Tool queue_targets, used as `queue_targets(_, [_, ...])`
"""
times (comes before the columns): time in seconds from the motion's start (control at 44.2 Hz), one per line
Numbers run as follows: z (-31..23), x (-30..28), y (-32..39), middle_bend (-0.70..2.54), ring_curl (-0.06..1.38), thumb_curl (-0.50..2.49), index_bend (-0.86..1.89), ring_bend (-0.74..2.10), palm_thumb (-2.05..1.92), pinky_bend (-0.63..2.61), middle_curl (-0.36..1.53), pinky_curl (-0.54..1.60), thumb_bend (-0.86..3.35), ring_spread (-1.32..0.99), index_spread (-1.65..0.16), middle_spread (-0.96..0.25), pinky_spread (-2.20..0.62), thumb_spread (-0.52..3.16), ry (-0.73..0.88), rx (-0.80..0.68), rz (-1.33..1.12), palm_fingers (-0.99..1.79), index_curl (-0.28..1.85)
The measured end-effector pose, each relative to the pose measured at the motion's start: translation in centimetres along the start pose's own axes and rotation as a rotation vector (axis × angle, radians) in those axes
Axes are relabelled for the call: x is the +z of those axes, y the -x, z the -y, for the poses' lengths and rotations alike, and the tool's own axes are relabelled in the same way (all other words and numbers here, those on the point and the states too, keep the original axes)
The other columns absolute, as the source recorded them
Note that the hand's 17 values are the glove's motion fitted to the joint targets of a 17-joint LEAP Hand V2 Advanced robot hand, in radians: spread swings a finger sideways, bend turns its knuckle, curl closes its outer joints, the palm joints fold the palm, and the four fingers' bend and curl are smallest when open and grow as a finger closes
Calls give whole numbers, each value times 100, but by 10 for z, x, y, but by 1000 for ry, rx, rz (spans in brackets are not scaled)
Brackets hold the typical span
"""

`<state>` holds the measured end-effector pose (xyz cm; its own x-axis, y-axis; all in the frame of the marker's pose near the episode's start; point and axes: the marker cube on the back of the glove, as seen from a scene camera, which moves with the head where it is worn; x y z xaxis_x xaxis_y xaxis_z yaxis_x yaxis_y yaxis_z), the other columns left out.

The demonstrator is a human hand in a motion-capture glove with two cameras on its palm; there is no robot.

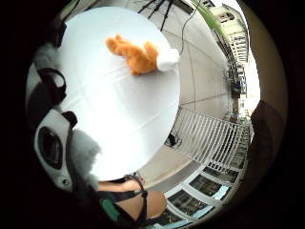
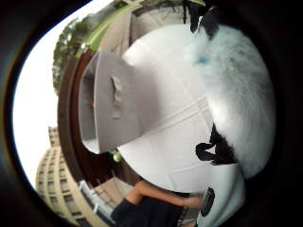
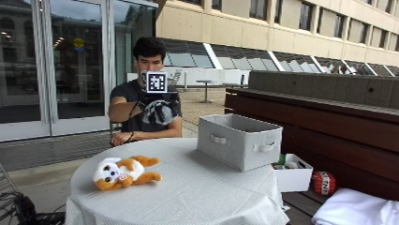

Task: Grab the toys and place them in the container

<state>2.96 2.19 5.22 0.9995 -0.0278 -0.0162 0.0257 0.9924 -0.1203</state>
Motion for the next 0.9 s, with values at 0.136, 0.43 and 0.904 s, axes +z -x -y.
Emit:
queue_targets(0.136, [8, -50, 40, 30, 51, 58, 10, 119, 66, 114, 40, 39, 30, -44, -36, -32, -44, 92, -49, -48, 3, 78, 2])
queue_targets(0.43, [30, -91, 120, 25, 49, 64, 10, 120, 65, 115, 44, 38, 26, -45, -38, -35, -45, 95, -104, -151, -3, 78, -1])
queue_targets(0.904, [12, -130, 266, 18, 47, 72, 15, 116, 68, 106, 50, 35, 19, -45, -39, -38, -46, 92, -218, -277, -19, 90, 2])
